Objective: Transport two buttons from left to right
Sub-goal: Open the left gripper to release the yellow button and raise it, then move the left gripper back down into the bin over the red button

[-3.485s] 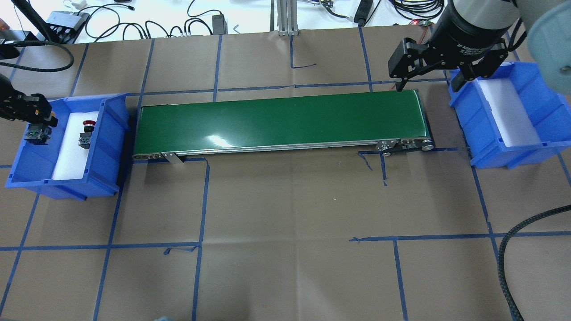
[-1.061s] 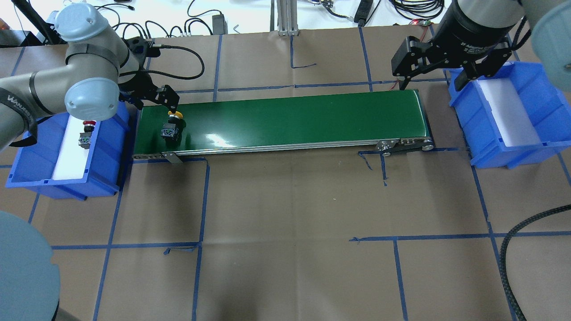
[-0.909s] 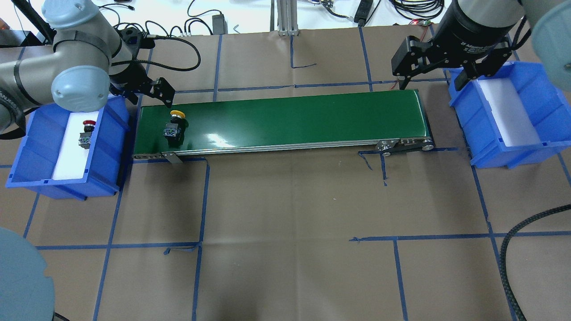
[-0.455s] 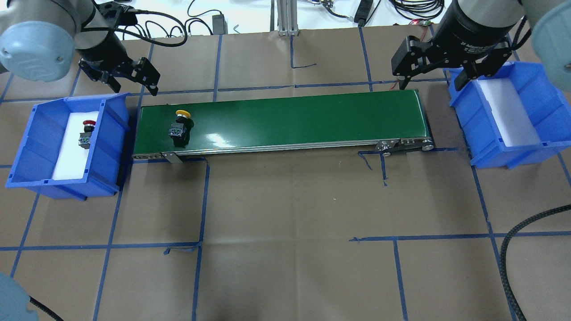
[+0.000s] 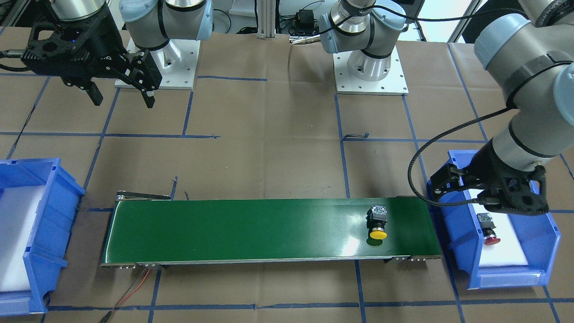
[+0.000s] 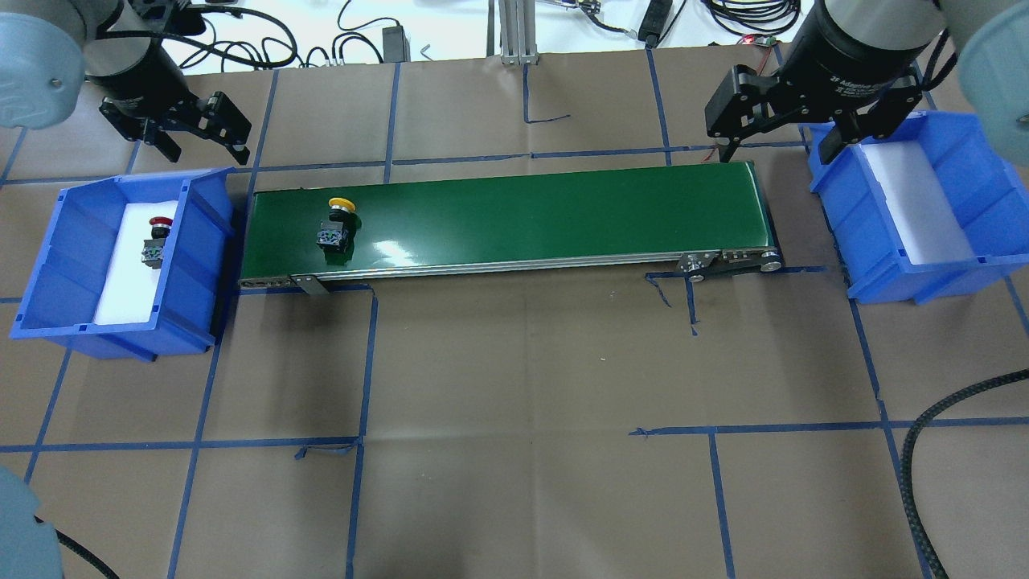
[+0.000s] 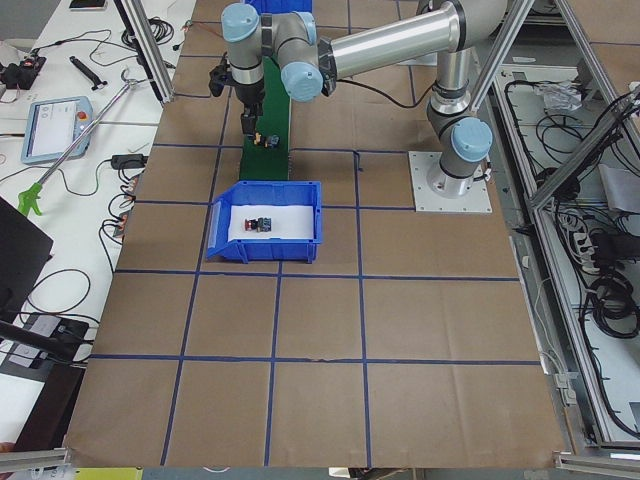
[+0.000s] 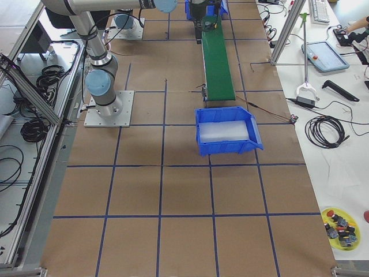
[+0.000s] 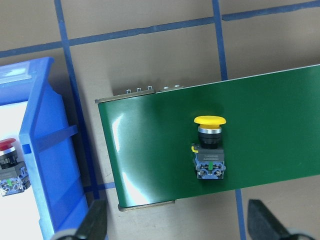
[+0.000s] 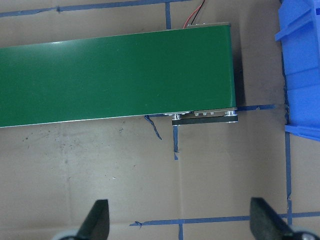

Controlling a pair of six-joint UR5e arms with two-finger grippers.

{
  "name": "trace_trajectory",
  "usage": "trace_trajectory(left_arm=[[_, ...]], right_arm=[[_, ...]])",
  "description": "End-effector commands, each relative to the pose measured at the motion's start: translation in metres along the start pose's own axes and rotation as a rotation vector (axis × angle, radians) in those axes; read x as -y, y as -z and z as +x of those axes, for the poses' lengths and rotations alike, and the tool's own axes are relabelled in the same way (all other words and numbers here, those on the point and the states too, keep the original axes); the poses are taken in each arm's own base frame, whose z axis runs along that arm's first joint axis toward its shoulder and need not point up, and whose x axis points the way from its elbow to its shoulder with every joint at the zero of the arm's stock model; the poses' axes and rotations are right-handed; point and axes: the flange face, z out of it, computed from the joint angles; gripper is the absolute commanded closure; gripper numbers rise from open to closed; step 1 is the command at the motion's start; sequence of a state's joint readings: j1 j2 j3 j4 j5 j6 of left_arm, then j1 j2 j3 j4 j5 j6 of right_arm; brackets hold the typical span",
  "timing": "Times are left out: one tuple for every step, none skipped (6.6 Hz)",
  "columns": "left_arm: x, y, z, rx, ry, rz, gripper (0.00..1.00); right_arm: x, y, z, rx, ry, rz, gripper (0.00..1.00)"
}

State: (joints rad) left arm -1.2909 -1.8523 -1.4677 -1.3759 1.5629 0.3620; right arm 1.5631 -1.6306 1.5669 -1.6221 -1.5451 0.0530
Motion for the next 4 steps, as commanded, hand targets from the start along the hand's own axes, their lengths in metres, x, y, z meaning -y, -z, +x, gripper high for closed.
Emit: trace_trajectory(left_arm=[[-0.014,-0.006,-0.073,0.003,0.025,-0.009,0.00],[-0.019,-0.010,-0.120,0.012,0.048,0.008,0.00],[-0.022,-0.024,-0.155,0.014,0.053,0.011,0.00],[-0.022,-0.033,-0.163,0.009,0.060,0.009,0.00]], right_arm=[[0.000,0.000,0.000,0.000,0.001,-0.001,0.00],[0.000,0.000,0.000,0.000,0.001,-0.001,0.00],[0.000,0.000,0.000,0.000,0.001,-0.001,0.00],[0.000,0.000,0.000,-0.001,0.001,-0.001,0.00]])
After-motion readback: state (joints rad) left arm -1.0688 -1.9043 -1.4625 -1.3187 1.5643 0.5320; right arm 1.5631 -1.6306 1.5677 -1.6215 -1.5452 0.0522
